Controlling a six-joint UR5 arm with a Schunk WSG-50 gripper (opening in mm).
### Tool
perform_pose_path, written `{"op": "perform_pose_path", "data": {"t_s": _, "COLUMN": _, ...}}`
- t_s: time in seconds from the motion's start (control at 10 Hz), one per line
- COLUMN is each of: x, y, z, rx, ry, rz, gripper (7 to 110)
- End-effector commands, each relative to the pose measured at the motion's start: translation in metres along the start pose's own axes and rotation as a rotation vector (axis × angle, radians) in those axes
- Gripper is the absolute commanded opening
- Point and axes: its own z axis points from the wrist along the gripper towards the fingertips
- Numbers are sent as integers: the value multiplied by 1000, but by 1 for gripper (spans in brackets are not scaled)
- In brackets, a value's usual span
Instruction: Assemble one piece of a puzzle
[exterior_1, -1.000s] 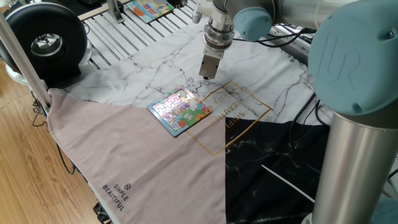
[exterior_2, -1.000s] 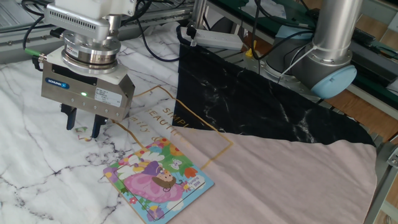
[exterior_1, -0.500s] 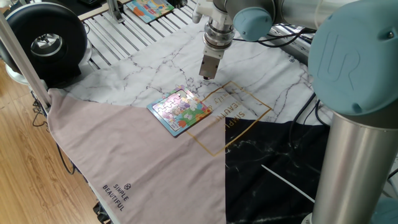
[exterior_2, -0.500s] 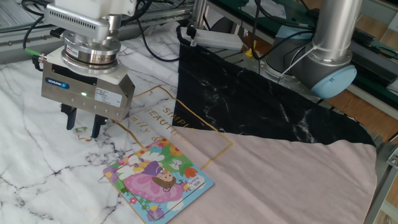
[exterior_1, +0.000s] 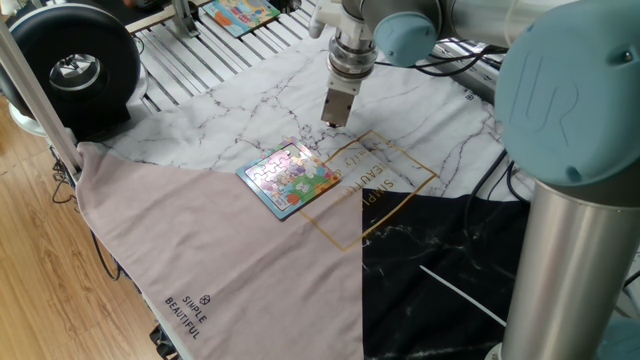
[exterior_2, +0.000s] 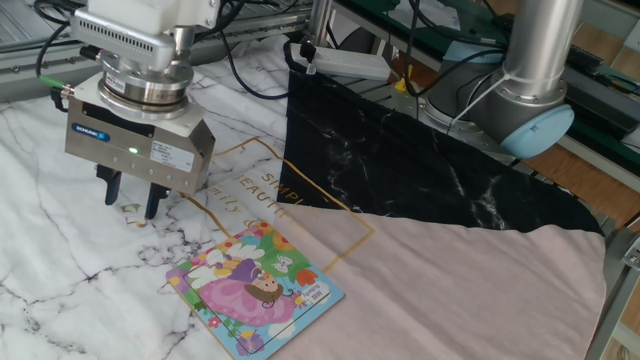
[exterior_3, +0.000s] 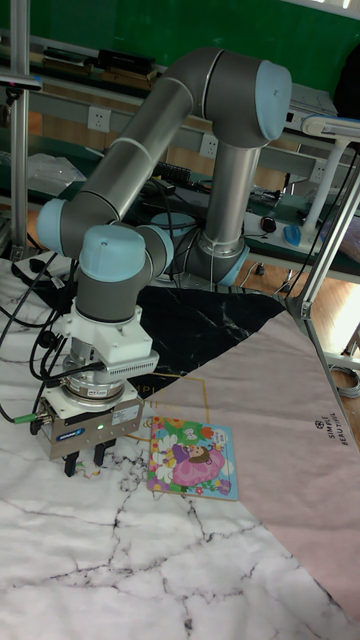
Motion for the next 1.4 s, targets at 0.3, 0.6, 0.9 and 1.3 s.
{"op": "perform_pose_path", "data": {"t_s": 0.3, "x": 2, "y": -3, "z": 2, "rx": 14, "ry": 26, "rz": 3, "gripper": 44}}
{"op": "perform_pose_path", "data": {"t_s": 0.6, "x": 3, "y": -4, "z": 3, "rx": 17, "ry": 29, "rz": 4, "gripper": 44}}
{"op": "perform_pose_path", "data": {"t_s": 0.9, "x": 3, "y": -4, "z": 2, "rx": 18, "ry": 30, "rz": 4, "gripper": 44}}
{"op": "perform_pose_path", "data": {"t_s": 1.3, "x": 3, "y": -4, "z": 2, "rx": 16, "ry": 27, "rz": 7, "gripper": 44}}
